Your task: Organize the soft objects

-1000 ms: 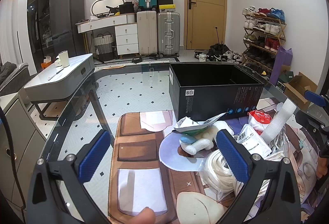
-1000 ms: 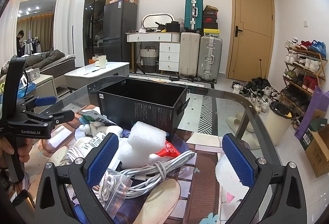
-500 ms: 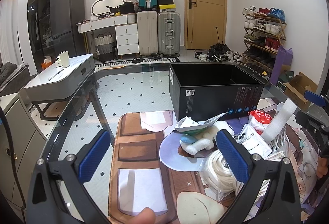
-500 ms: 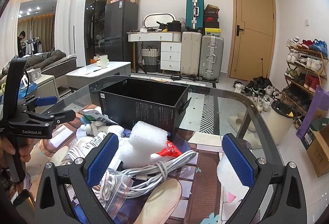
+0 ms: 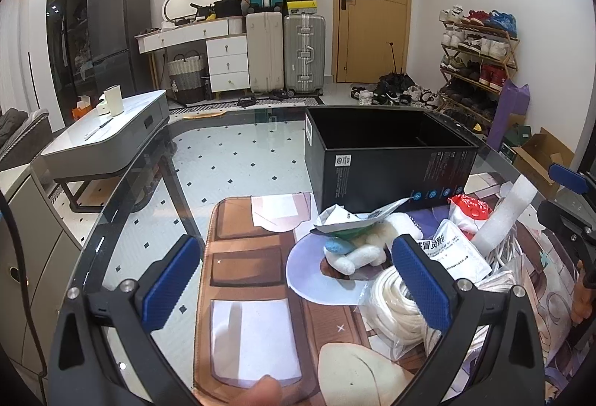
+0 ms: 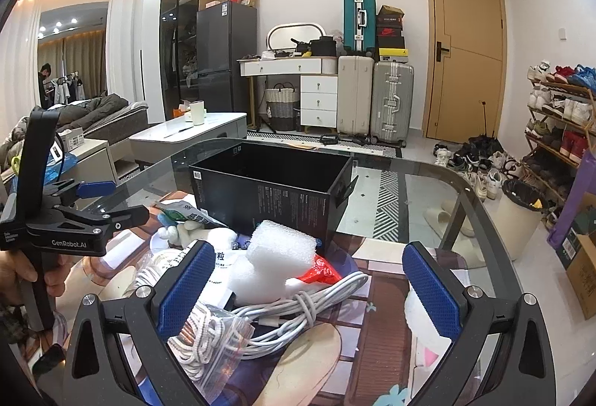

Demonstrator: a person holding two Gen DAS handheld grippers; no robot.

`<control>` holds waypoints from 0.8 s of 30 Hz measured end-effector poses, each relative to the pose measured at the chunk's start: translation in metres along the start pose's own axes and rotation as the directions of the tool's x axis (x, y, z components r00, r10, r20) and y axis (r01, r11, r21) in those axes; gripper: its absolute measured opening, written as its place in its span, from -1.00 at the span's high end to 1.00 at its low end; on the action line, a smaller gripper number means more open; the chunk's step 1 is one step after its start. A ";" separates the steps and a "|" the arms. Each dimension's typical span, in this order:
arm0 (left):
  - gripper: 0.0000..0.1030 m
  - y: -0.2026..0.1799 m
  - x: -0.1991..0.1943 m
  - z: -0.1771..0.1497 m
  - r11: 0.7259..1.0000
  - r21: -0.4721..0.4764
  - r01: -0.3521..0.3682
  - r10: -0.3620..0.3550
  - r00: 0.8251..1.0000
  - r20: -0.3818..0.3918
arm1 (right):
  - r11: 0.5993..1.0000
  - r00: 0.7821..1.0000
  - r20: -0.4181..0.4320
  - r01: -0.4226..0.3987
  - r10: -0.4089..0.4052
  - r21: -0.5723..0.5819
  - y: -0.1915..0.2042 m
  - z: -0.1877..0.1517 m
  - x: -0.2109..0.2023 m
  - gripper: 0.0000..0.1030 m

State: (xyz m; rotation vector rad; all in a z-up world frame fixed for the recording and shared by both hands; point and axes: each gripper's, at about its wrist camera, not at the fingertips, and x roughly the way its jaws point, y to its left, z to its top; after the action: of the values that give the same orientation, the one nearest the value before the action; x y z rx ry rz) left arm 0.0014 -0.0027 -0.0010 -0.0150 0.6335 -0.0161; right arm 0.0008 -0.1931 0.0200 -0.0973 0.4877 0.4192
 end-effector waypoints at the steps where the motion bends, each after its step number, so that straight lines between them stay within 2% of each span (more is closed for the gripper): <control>1: -1.00 -0.001 0.002 -0.001 1.000 0.006 0.002 -0.002 1.000 -0.020 | 1.000 1.000 -0.009 -0.007 0.007 0.006 0.002 0.000 0.001 -0.99; 8: -1.00 -0.002 0.004 0.006 0.999 -0.001 0.045 -0.045 0.996 -0.071 | 0.998 0.999 -0.029 -0.035 0.037 0.057 0.008 0.011 0.002 -0.98; 16: -1.00 0.001 0.012 0.021 0.998 -0.013 0.067 -0.068 0.991 -0.118 | 0.994 0.990 -0.105 -0.089 0.095 0.062 0.017 0.017 0.017 -0.68; 18: -1.00 0.000 0.013 0.025 0.997 -0.001 0.076 -0.075 0.990 -0.121 | 0.994 0.988 -0.114 -0.101 0.105 0.042 0.023 0.016 0.021 -0.59; 20: -1.00 -0.004 0.015 0.029 0.996 0.020 0.089 -0.086 0.988 -0.129 | 0.993 0.984 -0.128 -0.117 0.121 0.034 0.028 0.015 0.025 -0.58; 24: -1.00 -0.010 0.025 0.032 0.991 0.064 0.120 -0.108 0.981 -0.164 | 0.989 0.978 -0.147 -0.140 0.146 0.051 0.019 0.013 0.032 -0.48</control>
State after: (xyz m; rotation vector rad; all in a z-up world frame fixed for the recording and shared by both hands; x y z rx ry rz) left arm 0.0403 -0.0126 0.0098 0.0212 0.7918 -0.1529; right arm 0.0245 -0.1613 0.0163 -0.0550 0.6537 0.5458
